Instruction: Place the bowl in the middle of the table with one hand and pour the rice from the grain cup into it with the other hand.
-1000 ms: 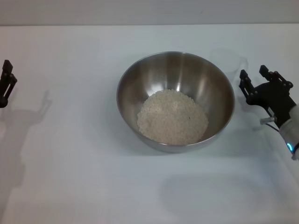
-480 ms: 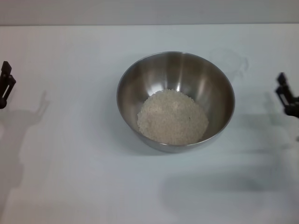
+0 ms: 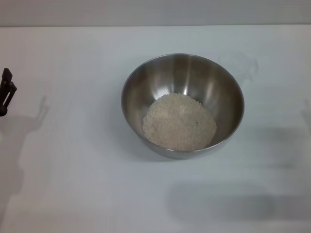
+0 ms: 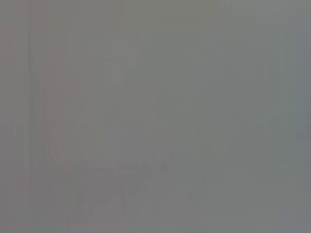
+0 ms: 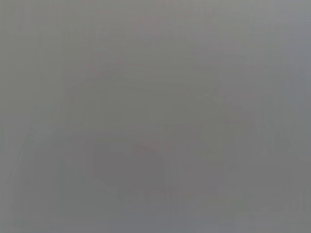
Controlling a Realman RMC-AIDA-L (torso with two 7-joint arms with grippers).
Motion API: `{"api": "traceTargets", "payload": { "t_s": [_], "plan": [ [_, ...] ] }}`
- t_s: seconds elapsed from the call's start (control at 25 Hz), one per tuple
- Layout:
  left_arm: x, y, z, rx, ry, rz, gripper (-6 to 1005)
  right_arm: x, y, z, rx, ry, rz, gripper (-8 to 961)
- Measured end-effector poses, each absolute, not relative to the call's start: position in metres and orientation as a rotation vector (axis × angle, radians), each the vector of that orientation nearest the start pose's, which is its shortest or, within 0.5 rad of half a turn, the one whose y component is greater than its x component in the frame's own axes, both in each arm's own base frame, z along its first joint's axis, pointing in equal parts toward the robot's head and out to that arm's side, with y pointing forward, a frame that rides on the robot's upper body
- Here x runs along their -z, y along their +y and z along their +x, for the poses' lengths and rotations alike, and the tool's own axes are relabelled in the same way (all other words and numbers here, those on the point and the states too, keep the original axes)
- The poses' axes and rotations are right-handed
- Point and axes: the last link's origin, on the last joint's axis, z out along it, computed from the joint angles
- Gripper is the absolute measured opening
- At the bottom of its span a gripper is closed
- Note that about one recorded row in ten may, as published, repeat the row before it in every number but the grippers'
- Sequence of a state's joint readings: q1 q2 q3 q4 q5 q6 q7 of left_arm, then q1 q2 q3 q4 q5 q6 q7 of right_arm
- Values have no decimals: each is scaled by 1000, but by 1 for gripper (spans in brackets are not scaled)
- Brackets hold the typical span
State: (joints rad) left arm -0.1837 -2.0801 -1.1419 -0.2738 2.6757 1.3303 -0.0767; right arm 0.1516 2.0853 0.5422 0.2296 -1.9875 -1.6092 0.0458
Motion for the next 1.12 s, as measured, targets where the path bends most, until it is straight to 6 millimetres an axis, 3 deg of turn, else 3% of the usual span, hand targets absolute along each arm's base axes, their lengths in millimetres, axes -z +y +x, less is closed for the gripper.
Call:
{"api": "traceTargets", "payload": {
  "t_s": [0.72, 1.12],
  "plan": [
    [5, 255, -349, 685, -413, -1573, 859, -8, 221, 343, -785, 352, -1372, 843],
    [6, 249, -351, 687, -419, -1567, 859, -16, 206, 345, -797, 318, -1336, 843]
  ]
}}
